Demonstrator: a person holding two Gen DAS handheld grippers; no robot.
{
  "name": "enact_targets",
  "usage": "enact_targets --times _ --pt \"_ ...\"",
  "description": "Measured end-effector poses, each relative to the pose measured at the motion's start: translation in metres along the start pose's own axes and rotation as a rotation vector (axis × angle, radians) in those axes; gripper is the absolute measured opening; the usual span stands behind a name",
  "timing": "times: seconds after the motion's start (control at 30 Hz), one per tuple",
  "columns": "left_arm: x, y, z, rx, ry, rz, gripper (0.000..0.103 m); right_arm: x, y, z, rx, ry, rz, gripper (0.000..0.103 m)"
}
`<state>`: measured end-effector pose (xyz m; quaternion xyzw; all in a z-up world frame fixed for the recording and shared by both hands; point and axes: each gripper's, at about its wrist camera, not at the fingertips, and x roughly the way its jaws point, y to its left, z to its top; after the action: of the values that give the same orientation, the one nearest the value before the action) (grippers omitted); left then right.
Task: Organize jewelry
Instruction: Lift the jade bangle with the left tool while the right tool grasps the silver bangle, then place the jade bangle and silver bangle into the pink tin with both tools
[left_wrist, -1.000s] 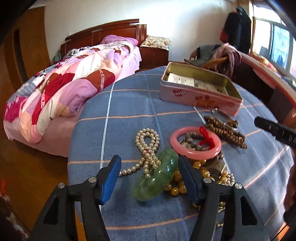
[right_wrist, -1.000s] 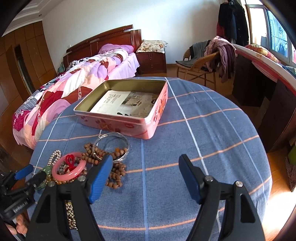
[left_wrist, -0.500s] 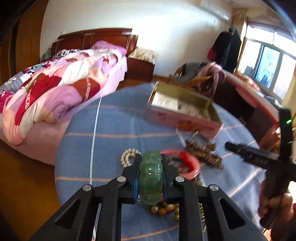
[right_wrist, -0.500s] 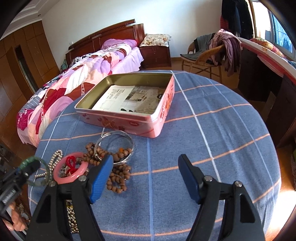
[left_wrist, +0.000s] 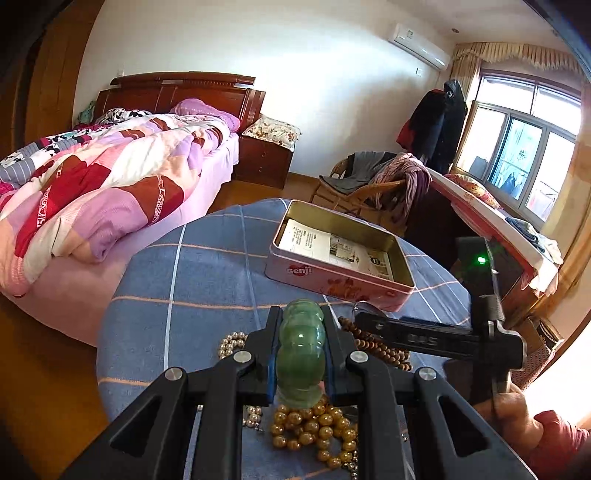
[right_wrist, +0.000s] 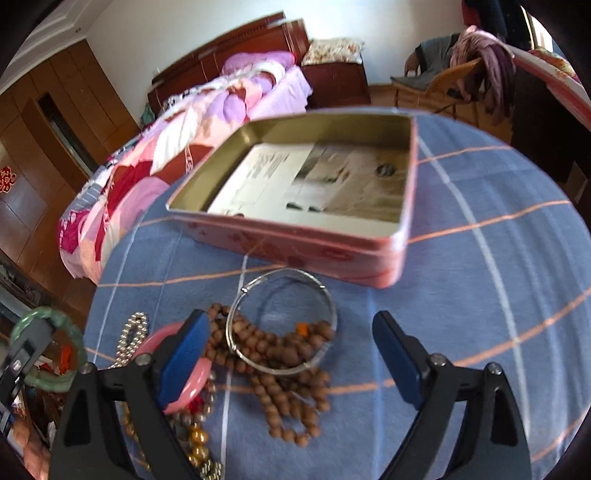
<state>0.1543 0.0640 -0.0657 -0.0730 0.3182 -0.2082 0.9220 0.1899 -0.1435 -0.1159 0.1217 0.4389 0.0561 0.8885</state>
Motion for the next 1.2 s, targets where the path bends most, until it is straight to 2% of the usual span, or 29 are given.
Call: enact_targets --times 0.1,0.17,0.2,0.27,0.43,0.53,0.63,0.8,1.0,1.2 --pt "0.002 0.003 -0.001 -0.016 0.011 0.015 0.018 0.007 0.011 0.002 -0.044 0.004 -0.039 0.095" --pt "0.002 0.004 -0.002 -0.024 0.017 0.021 0.018 0.009 0.016 0.001 -0.080 0.004 -0.090 0.091" --pt "0.002 0.004 -0.003 -0.024 0.017 0.023 0.018 0.007 0.016 0.000 -0.088 0.002 -0.105 0.084" --pt "0.001 0.004 -0.003 -0.022 0.014 0.026 0.018 0.002 0.012 0.000 -0.082 0.006 -0.077 0.067" --pt "-0.004 -0.002 -0.004 -0.007 0.005 0.032 0.018 -0.012 -0.004 -0.001 -0.020 -0.003 -0.009 0.067" --pt "-0.006 -0.006 -0.004 0.000 -0.001 0.028 0.018 -0.037 -0.013 -0.004 0.020 -0.069 0.052 0.067" --pt "-0.006 -0.011 -0.002 0.005 -0.007 0.028 0.018 -0.064 -0.015 -0.003 0.020 -0.154 0.063 0.067" --pt "0.006 -0.028 0.003 0.023 -0.004 0.012 0.018 -0.086 -0.019 0.006 0.026 -0.249 -0.001 0.067" --pt "0.027 -0.046 0.024 0.027 -0.042 -0.038 0.018 -0.086 -0.021 0.028 0.008 -0.316 -0.051 0.067" --pt "0.057 -0.050 0.054 0.007 -0.089 -0.048 0.018 -0.068 -0.027 0.055 0.011 -0.346 -0.079 0.067"
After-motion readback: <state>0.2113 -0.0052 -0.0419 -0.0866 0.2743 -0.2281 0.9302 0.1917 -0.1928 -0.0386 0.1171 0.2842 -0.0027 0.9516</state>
